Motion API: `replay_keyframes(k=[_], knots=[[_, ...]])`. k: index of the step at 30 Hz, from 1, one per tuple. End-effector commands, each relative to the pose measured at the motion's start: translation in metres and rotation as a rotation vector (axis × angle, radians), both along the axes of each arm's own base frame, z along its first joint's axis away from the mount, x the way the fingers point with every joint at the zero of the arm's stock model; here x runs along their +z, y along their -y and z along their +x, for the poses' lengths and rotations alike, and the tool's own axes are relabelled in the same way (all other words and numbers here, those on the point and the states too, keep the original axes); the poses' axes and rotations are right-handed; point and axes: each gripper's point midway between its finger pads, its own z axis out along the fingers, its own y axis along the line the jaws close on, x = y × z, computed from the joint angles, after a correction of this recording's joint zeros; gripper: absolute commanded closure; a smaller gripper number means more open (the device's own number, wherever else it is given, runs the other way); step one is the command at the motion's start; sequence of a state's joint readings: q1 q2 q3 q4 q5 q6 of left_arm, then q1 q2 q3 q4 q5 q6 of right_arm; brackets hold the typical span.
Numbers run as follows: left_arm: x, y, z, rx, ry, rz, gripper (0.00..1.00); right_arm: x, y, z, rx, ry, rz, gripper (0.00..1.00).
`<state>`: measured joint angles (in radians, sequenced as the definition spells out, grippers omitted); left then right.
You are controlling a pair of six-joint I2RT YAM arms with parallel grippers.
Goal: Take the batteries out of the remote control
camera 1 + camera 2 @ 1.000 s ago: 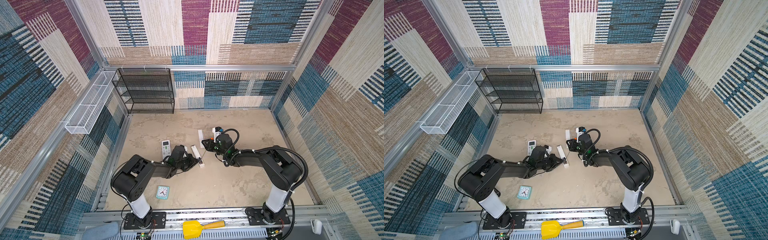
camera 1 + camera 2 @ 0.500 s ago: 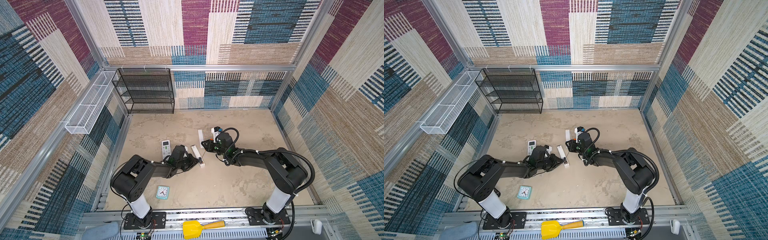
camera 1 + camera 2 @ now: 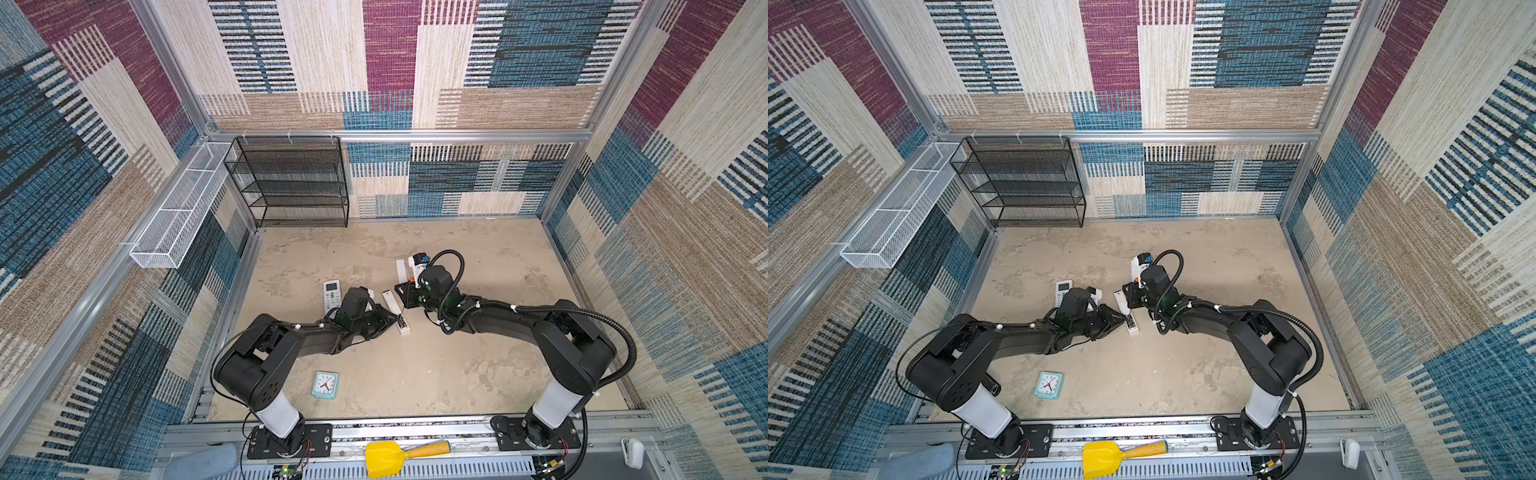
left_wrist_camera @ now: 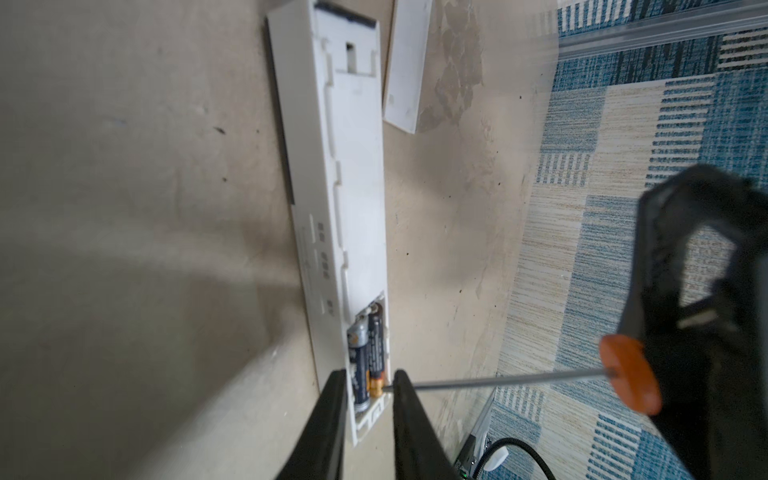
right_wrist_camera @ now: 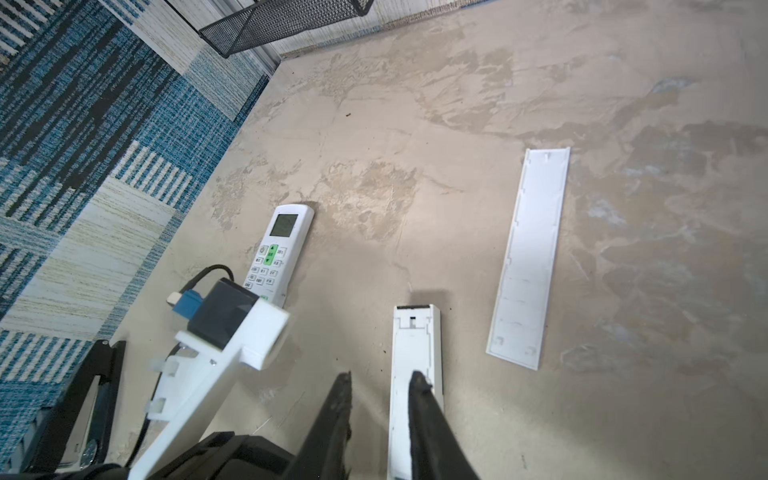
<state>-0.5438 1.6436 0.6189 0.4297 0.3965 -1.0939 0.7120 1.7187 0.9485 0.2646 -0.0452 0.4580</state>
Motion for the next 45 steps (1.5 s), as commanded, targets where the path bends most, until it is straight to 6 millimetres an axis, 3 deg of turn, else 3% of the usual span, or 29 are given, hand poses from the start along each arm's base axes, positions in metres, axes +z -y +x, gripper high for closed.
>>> replay_keyframes(k=[1, 13, 24, 33, 45], knots=[[0.002, -0.005, 0.003, -0.001, 0.019, 0.022, 0.77, 0.004, 0.001, 0.006, -0.012, 0.064, -0.066, 1.00], [-0.003, -0.005, 0.004, -0.009, 0.004, 0.033, 0.81, 0.005, -0.008, 0.015, -0.001, 0.109, -0.108, 1.00], [-0.010, -0.004, 0.002, -0.011, -0.014, 0.034, 0.83, -0.006, -0.013, 0.008, 0.022, 0.089, -0.127, 1.00], [-0.014, 0.003, -0.004, -0.015, -0.027, 0.040, 0.84, -0.017, -0.019, 0.000, 0.025, 0.126, -0.249, 1.00], [-0.022, 0.007, -0.010, -0.010, -0.046, 0.034, 0.88, -0.021, -0.018, -0.009, -0.009, 0.024, -0.061, 1.00]])
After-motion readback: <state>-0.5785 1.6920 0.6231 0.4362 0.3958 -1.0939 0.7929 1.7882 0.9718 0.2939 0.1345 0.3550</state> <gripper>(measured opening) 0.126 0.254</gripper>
